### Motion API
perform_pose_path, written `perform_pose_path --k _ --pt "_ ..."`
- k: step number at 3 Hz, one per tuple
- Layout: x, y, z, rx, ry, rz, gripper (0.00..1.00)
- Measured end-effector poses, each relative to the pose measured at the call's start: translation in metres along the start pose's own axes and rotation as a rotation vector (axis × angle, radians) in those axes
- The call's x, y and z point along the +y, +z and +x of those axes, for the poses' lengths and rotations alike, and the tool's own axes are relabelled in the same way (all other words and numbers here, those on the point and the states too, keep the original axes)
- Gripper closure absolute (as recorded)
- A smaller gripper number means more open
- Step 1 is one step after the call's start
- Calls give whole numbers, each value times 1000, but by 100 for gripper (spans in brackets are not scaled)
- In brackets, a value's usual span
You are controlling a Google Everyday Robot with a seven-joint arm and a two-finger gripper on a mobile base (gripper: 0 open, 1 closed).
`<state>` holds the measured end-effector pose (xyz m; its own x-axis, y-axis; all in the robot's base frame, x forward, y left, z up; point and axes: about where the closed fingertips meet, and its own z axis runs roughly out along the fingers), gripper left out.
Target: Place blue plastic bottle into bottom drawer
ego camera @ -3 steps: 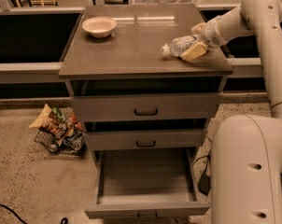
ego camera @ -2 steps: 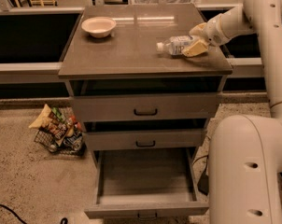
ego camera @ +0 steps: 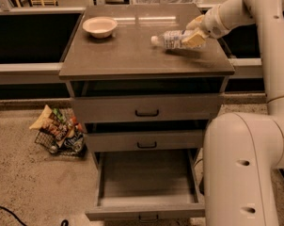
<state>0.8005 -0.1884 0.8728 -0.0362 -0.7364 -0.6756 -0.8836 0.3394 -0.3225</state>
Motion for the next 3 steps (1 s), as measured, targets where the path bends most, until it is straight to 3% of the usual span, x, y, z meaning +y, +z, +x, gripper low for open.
perform_pose_path --k 1,3 --pt "-3 -21 -25 -16 -29 24 100" --pt "-5 -37 -35 -53 4 43 100"
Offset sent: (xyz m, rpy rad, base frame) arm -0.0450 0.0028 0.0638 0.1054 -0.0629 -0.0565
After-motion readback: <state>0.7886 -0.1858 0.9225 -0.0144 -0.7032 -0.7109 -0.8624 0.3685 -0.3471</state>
